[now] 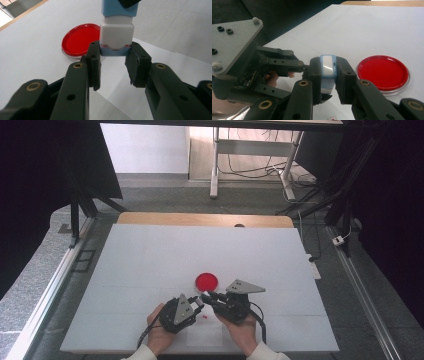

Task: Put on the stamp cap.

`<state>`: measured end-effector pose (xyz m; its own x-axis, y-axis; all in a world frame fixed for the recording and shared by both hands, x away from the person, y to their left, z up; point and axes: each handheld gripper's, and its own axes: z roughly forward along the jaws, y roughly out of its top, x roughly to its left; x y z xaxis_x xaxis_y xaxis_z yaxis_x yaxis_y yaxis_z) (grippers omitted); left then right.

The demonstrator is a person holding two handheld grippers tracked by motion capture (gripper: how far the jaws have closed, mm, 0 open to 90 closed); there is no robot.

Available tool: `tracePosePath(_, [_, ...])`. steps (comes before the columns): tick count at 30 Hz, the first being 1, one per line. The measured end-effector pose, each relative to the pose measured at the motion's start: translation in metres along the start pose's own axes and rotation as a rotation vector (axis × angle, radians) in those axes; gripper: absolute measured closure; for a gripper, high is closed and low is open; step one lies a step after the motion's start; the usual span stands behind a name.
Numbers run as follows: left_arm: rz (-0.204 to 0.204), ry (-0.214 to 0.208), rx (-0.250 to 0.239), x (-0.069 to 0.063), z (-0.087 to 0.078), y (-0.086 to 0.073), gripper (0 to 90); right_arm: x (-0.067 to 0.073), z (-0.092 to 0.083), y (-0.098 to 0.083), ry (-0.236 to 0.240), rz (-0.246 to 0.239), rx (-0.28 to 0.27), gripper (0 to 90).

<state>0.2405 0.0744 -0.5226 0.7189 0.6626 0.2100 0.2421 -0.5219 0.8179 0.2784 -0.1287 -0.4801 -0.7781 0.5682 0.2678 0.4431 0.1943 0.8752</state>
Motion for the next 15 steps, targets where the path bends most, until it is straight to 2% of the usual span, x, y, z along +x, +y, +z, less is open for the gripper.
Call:
tracePosePath(7, [0.017, 0.001, 0.001, -0.001, -0.0009, 0.0005, 65.6, -0.0011, 0.0011, -0.0001, 0.01, 0.011, 0.014, 75.6])
tracePosePath(15, [-0.004, 0.0, -0.011, -0.0007, -0.0019, 0.0009, 65.7, -0.0018, 0.0019, -0.0009, 0.019, 0.024, 0.022, 75.7])
